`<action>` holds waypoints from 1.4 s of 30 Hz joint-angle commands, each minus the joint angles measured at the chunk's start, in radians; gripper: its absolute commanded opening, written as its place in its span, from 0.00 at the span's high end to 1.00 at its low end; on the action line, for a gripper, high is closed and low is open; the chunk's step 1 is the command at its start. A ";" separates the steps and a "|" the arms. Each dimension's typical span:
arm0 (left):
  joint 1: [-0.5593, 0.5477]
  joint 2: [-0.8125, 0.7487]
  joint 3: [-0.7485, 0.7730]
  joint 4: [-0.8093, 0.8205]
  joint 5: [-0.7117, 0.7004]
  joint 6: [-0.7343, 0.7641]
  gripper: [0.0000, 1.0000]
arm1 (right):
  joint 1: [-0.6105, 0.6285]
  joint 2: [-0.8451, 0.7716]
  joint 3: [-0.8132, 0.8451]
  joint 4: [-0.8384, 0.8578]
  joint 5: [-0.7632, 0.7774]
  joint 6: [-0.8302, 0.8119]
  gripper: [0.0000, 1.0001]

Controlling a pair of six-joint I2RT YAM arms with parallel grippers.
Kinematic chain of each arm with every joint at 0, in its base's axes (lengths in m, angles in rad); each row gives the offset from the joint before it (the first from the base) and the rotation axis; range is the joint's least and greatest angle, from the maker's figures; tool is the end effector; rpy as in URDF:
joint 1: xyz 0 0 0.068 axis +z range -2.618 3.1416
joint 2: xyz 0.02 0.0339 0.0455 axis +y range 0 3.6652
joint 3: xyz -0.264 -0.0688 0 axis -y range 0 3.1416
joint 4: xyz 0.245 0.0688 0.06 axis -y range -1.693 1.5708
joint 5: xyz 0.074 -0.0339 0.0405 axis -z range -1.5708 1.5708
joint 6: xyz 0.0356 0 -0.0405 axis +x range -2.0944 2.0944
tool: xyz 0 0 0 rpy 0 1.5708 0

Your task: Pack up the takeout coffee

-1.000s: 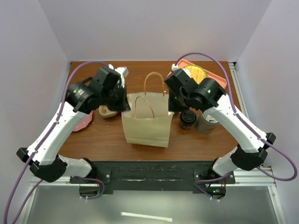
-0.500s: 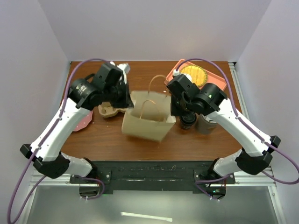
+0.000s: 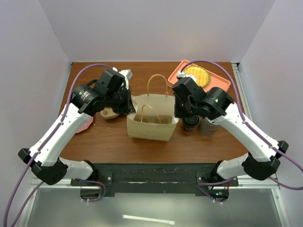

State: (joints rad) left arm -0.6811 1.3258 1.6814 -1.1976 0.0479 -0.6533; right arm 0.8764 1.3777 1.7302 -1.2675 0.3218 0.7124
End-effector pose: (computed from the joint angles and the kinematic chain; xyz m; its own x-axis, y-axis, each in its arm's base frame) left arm 0.1836 -0.1510 0.4294 -0.8575 -0.0865 -0.5071 0.1668 0.8857 -0.4331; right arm 0.1650 0.1805 0.4281 -0.7797 0.0328 -0.6253 -0.1268 0.9697 0.2089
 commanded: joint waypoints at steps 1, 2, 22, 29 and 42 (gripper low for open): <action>0.000 -0.034 -0.020 0.041 0.026 0.006 1.00 | -0.002 0.003 0.022 0.046 -0.016 -0.021 1.00; 0.000 -0.022 0.021 0.027 0.026 0.003 1.00 | -0.002 0.014 0.050 0.034 -0.023 -0.010 1.00; -0.001 0.015 0.075 -0.043 -0.147 0.112 0.62 | -0.007 0.060 0.203 -0.067 0.040 -0.013 0.50; 0.031 -0.002 0.024 0.108 -0.128 0.119 0.46 | -0.013 0.034 0.227 -0.059 0.146 -0.065 0.46; 0.048 0.139 0.054 0.086 -0.164 0.190 0.47 | -0.042 0.049 0.309 -0.101 0.191 -0.139 0.43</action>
State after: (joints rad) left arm -0.6357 1.4345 1.6985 -1.1225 -0.0845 -0.5198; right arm 0.8383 1.4357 2.0220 -1.3373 0.4839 0.5983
